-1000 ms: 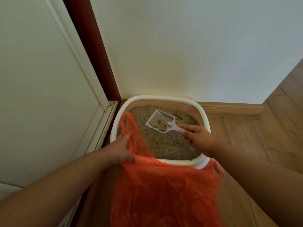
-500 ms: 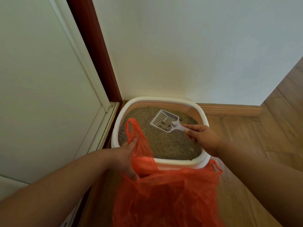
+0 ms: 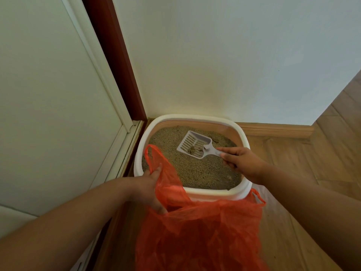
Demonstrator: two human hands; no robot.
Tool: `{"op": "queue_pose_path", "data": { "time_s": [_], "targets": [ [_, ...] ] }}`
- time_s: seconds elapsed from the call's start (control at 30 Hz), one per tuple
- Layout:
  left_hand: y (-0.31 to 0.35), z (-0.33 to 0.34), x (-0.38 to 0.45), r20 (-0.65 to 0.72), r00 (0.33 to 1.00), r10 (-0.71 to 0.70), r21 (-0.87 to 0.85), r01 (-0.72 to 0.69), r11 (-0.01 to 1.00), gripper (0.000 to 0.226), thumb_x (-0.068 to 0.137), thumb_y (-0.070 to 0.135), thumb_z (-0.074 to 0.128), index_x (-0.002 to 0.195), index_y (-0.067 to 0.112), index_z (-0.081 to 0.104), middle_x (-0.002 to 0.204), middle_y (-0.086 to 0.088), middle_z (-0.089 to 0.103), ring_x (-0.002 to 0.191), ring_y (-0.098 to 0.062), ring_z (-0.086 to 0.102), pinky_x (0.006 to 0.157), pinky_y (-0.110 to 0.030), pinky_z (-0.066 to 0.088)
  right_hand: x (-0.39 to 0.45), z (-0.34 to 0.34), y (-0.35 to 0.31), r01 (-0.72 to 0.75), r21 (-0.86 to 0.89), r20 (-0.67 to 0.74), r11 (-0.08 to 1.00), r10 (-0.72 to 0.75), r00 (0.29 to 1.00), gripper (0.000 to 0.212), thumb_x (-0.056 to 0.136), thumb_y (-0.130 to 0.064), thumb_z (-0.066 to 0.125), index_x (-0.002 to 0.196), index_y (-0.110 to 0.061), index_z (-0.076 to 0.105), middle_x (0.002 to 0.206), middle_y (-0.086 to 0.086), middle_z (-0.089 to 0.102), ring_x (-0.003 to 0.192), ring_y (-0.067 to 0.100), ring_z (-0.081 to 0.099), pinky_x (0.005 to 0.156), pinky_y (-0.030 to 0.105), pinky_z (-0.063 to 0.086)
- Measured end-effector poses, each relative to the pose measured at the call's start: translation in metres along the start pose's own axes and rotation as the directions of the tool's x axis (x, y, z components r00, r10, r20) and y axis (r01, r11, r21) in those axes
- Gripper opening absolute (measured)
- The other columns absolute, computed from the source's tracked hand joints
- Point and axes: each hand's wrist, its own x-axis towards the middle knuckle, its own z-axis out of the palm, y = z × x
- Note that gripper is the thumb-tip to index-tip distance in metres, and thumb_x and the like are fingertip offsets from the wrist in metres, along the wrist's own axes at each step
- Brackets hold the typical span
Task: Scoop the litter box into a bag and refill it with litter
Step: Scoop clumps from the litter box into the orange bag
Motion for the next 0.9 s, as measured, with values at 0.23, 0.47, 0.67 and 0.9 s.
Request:
{"op": "queue_pose_path", "data": {
  "time_s": [0.23,0.47,0.67,0.9],
  "targets": [
    [-0.004,0.0,-0.002,0.019,0.999,-0.033,-0.094,0.035,0.995,0.168,0.047,0.069,0.092,0.144,0.044,-0.042,0.171,-0.01,-0.011,0.156,-0.037,0.014,0.123,-0.055,0.026,-0.003,-0.011,-0.021,0.031,0.049,0.09,0.998,-0.036,0.995,0.025,0.094,-0.012,0.068,0.116,-0.021,0.078,0.077,0.008,0.056,0.066,0.014,0.043,0.064,0.026,0.038],
    [-0.006,0.001,-0.001,0.0,1.0,0.03,-0.374,-0.028,0.927,0.17,0.034,0.068,0.099,0.156,0.047,-0.019,0.17,0.003,0.013,0.151,-0.027,0.029,0.119,-0.05,0.038,-0.009,-0.017,-0.034,0.089,-0.15,0.27,0.985,-0.046,0.962,0.025,0.091,-0.008,0.072,0.114,-0.016,0.079,0.085,0.021,0.061,0.071,0.029,0.038,0.062,0.032,0.034],
    [-0.002,0.001,-0.005,0.048,0.998,0.048,-0.555,-0.014,0.832,0.161,0.049,0.045,0.103,0.16,0.041,-0.013,0.158,0.003,0.042,0.138,-0.018,0.048,0.108,-0.036,0.05,-0.015,-0.006,-0.037,0.17,-0.345,0.378,0.923,-0.03,0.926,0.023,0.091,-0.016,0.074,0.111,-0.027,0.08,0.091,0.02,0.071,0.082,0.025,0.055,0.079,0.039,0.046],
    [0.007,-0.003,-0.014,0.033,0.998,0.054,-0.719,-0.014,0.695,0.14,0.073,-0.009,0.084,0.161,0.04,-0.014,0.141,-0.004,0.057,0.111,-0.02,0.068,0.077,-0.032,0.063,-0.012,0.002,-0.04,0.303,-0.591,0.46,0.747,0.004,0.888,0.03,0.089,-0.02,0.074,0.112,-0.039,0.078,0.089,0.003,0.076,0.073,0.016,0.06,0.069,0.036,0.051]
  ]
}}
